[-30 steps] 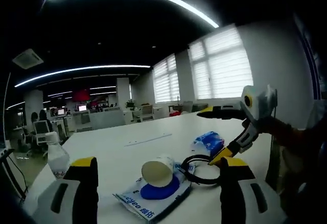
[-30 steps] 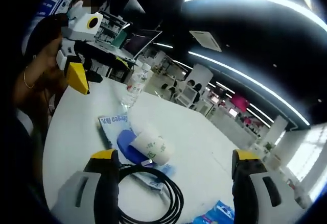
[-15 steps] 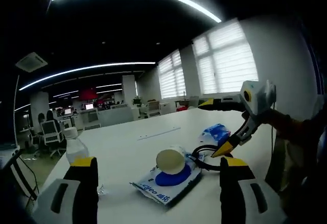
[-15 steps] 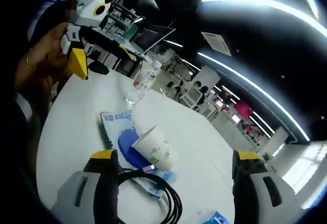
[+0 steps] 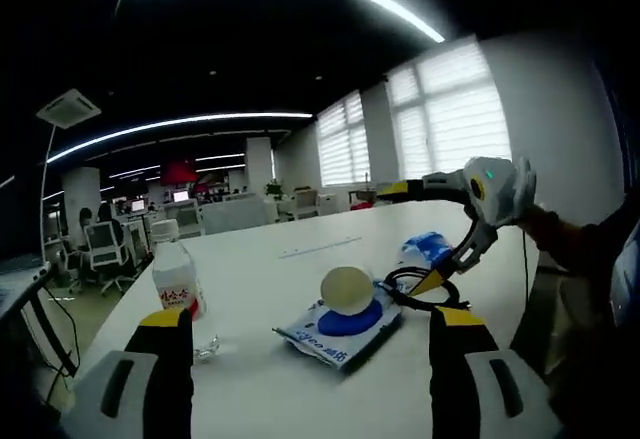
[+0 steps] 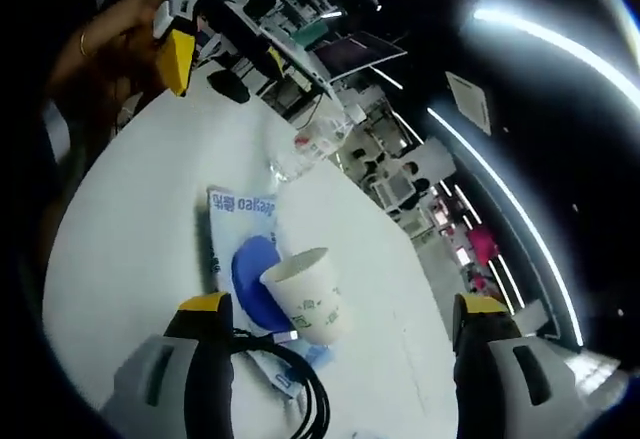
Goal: Arrange the tabletop items into an orderly group along one side of the table until the central work area is clear of visible clutter.
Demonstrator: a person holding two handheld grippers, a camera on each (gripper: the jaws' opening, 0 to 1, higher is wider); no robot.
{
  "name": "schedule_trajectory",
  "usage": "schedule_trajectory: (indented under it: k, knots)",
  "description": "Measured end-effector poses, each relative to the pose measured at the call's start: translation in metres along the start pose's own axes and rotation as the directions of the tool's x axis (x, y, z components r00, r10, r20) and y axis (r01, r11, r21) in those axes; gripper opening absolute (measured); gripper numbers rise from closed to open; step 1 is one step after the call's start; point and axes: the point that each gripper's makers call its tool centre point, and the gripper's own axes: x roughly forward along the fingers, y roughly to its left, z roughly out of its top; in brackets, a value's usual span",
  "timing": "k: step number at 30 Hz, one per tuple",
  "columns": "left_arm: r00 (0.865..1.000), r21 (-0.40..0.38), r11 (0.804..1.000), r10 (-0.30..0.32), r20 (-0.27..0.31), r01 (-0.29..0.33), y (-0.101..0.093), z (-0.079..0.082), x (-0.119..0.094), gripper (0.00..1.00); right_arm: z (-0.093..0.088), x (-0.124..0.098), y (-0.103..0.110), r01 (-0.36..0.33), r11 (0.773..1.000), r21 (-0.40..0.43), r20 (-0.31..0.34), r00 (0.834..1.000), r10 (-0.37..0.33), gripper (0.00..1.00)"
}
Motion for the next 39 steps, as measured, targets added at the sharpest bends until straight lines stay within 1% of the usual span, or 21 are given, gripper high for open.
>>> schedule_trajectory:
  k: [2, 3, 4, 6, 8, 10, 11, 13, 15, 16, 19, 22, 23, 24, 27, 29, 31, 32, 35, 38, 39]
  knots:
    - [1.0, 0.052, 0.999, 0.015, -0.022, -0.014, 0.002, -0.002, -0.003, 0.98, 0.0, 0.005, 0.001, -0.011, 1.0, 0.004, 0.001, 1.0, 0.011, 0.88]
    - [0.999, 0.054, 0.998, 0.023, -0.029, -0.021, 0.003, -0.002, -0.005, 0.98, -0.001, 0.006, 0.001, -0.01, 1.0, -0.008, -0.008, 1.0, 0.01, 0.88]
    - [0.999, 0.06, 0.998, 0.027, -0.036, -0.025, 0.003, -0.003, -0.006, 0.98, -0.002, 0.008, -0.001, -0.003, 0.998, -0.057, -0.018, 1.0, 0.002, 0.88]
    - [0.999, 0.071, 0.997, 0.025, -0.035, -0.022, 0.002, -0.003, -0.011, 0.98, -0.005, 0.013, -0.001, -0.001, 0.996, -0.085, -0.035, 0.999, -0.002, 0.88]
    - [0.999, 0.069, 0.997, 0.023, -0.028, -0.021, 0.003, -0.002, -0.015, 0.98, -0.005, 0.017, 0.001, -0.016, 0.996, -0.084, -0.036, 0.999, 0.013, 0.88]
    - [1.0, 0.062, 0.998, 0.025, -0.015, -0.024, 0.005, 0.0, -0.019, 0.98, -0.005, 0.021, -0.001, 0.003, 0.999, -0.045, -0.043, 0.999, -0.005, 0.88]
    - [1.0, 0.062, 0.998, 0.028, -0.011, -0.027, 0.007, 0.001, -0.022, 0.98, -0.004, 0.023, -0.001, -0.002, 0.998, -0.055, -0.045, 0.999, -0.001, 0.88]
    - [0.999, 0.075, 0.996, 0.04, -0.02, -0.038, 0.01, 0.0, -0.025, 0.98, -0.001, 0.026, -0.007, 0.027, 0.989, -0.147, -0.03, 0.999, -0.032, 0.86]
    - [0.998, 0.085, 0.995, 0.06, -0.019, -0.058, 0.015, 0.002, -0.028, 0.98, -0.003, 0.028, -0.004, 0.003, 0.973, -0.23, -0.057, 0.998, -0.017, 0.86]
    - [0.998, 0.083, 0.995, 0.062, -0.018, -0.06, 0.016, 0.002, -0.029, 0.98, -0.004, 0.029, -0.005, 0.005, 0.972, -0.234, -0.063, 0.998, -0.02, 0.86]
    - [0.998, 0.07, 0.996, 0.057, 0.005, -0.057, 0.017, 0.005, -0.032, 0.98, -0.005, 0.037, 0.002, -0.035, 0.97, -0.242, -0.069, 0.997, 0.018, 0.86]
    - [0.999, 0.053, 0.998, 0.026, 0.022, -0.027, 0.014, 0.006, -0.032, 0.98, -0.006, 0.045, 0.008, -0.071, 0.966, -0.25, -0.075, 0.996, 0.054, 0.86]
    - [1.0, 0.027, 1.0, 0.006, 0.026, -0.007, 0.012, 0.006, -0.031, 0.97, -0.003, 0.048, 0.01, -0.081, 0.967, -0.241, -0.057, 0.996, 0.069, 0.86]
    - [1.0, 0.016, 1.0, -0.006, 0.03, 0.006, 0.011, 0.006, -0.031, 0.97, 0.002, 0.051, 0.015, -0.122, 0.97, -0.21, -0.026, 0.993, 0.119, 0.85]
    - [1.0, 0.014, 1.0, -0.009, 0.026, 0.009, 0.011, 0.006, -0.031, 0.96, 0.0, 0.054, 0.019, -0.19, 0.971, -0.143, -0.03, 0.982, 0.187, 0.83]
    - [1.0, 0.024, 1.0, 0.002, 0.024, -0.003, 0.012, 0.007, -0.032, 0.96, 0.001, 0.058, 0.015, -0.193, 0.974, -0.122, -0.014, 0.981, 0.193, 0.83]
    - [1.0, 0.018, 1.0, 0.005, 0.019, -0.006, 0.013, 0.007, -0.033, 0.96, -0.003, 0.06, 0.016, -0.236, 0.965, -0.111, -0.017, 0.972, 0.235, 0.8]
    - [1.0, 0.011, 1.0, 0.009, 0.017, -0.009, 0.013, 0.006, -0.034, 0.96, -0.008, 0.061, 0.019, -0.267, 0.958, -0.102, -0.039, 0.964, 0.265, 0.78]
    - [1.0, 0.016, 1.0, 0.019, 0.011, -0.019, 0.014, 0.006, -0.037, 0.96, -0.019, 0.065, 0.018, -0.294, 0.943, -0.153, -0.09, 0.955, 0.283, 0.72]
    - [0.999, 0.008, 0.999, 0.031, 0.02, -0.031, 0.016, 0.008, -0.04, 0.96, -0.025, 0.07, 0.022, -0.337, 0.917, -0.212, -0.132, 0.94, 0.315, 0.69]
    - [0.999, 0.003, 0.999, 0.034, 0.024, -0.034, 0.017, 0.008, -0.04, 0.96, -0.024, 0.074, 0.022, -0.347, 0.916, -0.203, -0.134, 0.936, 0.325, 0.67]
